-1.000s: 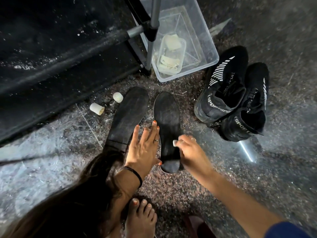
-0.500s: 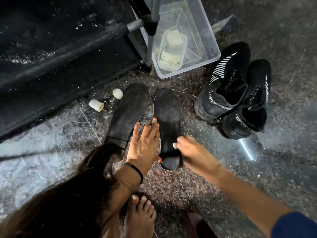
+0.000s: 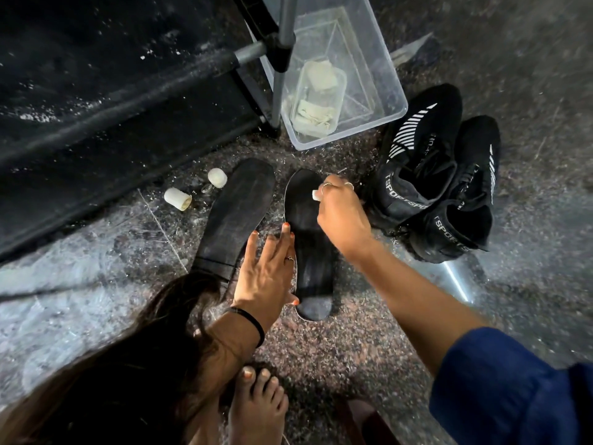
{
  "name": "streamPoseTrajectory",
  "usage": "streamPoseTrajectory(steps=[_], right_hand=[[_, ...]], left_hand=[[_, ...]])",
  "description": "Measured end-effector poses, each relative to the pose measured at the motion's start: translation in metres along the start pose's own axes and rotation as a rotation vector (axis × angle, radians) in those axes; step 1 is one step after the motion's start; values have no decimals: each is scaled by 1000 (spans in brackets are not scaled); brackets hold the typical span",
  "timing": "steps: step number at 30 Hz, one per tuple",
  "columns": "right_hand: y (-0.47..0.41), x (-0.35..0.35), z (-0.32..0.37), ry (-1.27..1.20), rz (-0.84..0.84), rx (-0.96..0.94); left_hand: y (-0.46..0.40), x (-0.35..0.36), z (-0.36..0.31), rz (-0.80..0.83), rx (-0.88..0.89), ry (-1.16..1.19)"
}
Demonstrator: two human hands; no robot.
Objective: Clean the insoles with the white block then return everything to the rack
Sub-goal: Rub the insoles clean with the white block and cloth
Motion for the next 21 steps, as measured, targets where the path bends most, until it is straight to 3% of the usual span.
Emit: streamPoseTrajectory(steps=[2, 7, 10, 15, 21], right_hand=[[14, 7, 5, -12, -24, -18], [30, 20, 8, 13, 69, -292], [6, 12, 2, 29, 36, -231], [-21, -3, 13, -86, -147, 25], [-22, 9, 35, -6, -46, -247]], left_hand=[[-1, 1, 0, -2, -3, 10], [-2, 1, -1, -2, 0, 6], [-2, 1, -1, -4, -6, 12], [-1, 2, 0, -14, -8, -4], [0, 0, 0, -9, -7, 16]])
Point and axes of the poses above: each hand's wrist, its own y-axis away from the middle knuckle, its own x-axis out of the palm, z = x × y, the point moved 5 cm from there along -y, towards the middle knuckle, and after that the axes turned 3 degrees about x, right-handed, at the moved point
